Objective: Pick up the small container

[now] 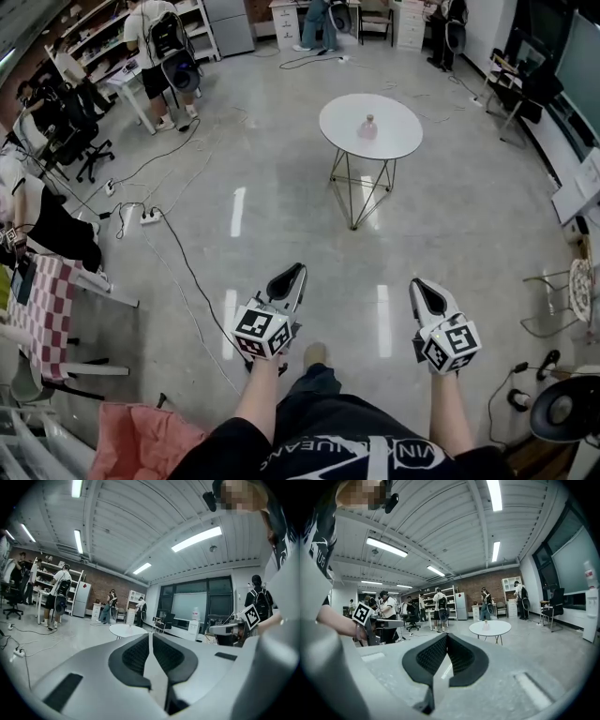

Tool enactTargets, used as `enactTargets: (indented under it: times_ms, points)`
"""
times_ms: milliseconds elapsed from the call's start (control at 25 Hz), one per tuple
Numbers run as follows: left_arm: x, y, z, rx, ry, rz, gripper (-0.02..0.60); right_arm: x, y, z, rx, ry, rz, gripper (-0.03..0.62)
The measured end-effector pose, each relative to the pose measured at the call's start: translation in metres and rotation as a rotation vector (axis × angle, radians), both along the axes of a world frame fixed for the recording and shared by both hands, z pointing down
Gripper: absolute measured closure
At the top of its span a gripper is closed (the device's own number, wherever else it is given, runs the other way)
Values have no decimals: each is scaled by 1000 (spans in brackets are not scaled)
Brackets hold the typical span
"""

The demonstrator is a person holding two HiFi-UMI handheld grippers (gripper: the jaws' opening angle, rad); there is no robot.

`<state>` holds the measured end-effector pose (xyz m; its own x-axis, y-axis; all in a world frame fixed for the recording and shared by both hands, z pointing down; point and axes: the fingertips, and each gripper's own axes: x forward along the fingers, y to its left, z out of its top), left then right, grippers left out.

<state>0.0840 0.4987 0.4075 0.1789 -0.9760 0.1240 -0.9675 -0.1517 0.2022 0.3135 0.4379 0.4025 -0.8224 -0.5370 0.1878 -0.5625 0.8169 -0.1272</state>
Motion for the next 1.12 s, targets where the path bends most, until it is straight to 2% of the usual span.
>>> enactTargets:
  times_ms: [560,760,920,1120]
  points:
    - [-81,-86,4,4,-12,80,554,-74,-71,9,-17,-81,109,588]
    - [-88,-95,8,2,4,81,554,-83,-78,8,-7,-48,92,588]
    - [-84,-104,9,6,6,98,554,-80,-96,9,-30,-68,124,588]
    - [-101,-116,13,-4,11,86,554,-96,-118,16,-52,-83,127,588]
